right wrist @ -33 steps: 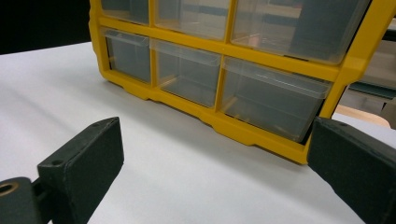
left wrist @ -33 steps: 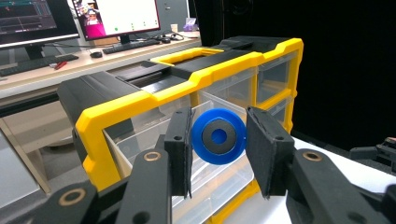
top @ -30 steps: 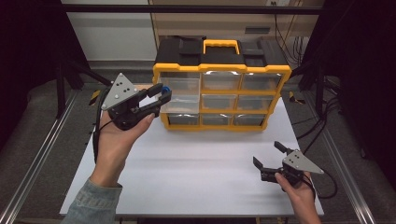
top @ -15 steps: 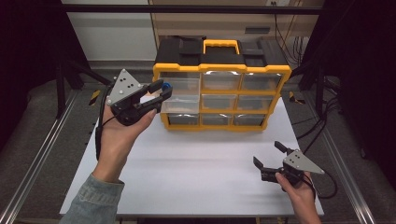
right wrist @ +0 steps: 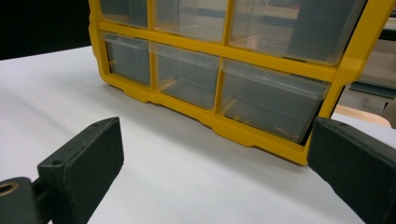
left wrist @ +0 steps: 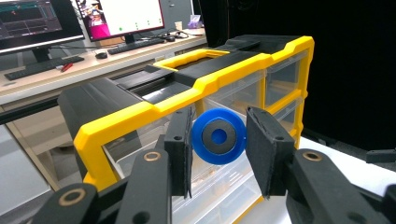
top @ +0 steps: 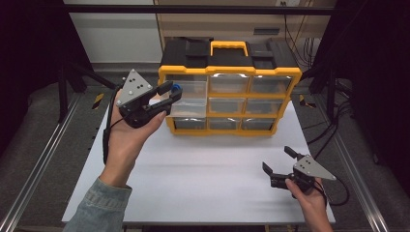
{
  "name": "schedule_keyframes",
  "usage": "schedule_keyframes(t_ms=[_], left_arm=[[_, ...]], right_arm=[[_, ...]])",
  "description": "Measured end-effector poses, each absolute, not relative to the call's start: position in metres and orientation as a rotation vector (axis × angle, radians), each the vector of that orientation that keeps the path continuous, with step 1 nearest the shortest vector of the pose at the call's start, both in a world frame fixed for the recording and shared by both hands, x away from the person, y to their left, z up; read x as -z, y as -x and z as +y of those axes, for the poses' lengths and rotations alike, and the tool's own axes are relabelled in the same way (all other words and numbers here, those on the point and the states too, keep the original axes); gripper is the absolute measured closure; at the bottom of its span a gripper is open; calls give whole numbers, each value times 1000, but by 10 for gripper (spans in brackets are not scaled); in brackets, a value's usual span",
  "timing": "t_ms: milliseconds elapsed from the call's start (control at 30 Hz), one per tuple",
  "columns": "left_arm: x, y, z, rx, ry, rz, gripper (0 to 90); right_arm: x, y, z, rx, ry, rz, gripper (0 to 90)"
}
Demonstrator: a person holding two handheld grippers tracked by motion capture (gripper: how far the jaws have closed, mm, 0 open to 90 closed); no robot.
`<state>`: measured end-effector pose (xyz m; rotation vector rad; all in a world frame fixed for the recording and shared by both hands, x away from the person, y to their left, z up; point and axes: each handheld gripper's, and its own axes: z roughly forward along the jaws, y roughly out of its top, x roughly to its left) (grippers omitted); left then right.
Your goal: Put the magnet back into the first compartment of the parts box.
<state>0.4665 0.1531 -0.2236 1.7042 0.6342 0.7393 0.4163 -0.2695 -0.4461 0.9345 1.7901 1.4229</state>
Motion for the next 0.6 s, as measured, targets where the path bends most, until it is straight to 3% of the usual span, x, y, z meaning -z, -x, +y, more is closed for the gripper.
schedule_keyframes(t_ms=[600], left_arm=[[221, -474, 144, -734, -1713, 638, 620]], right_arm=[[446, -417, -270, -1423, -929, 1791, 43]])
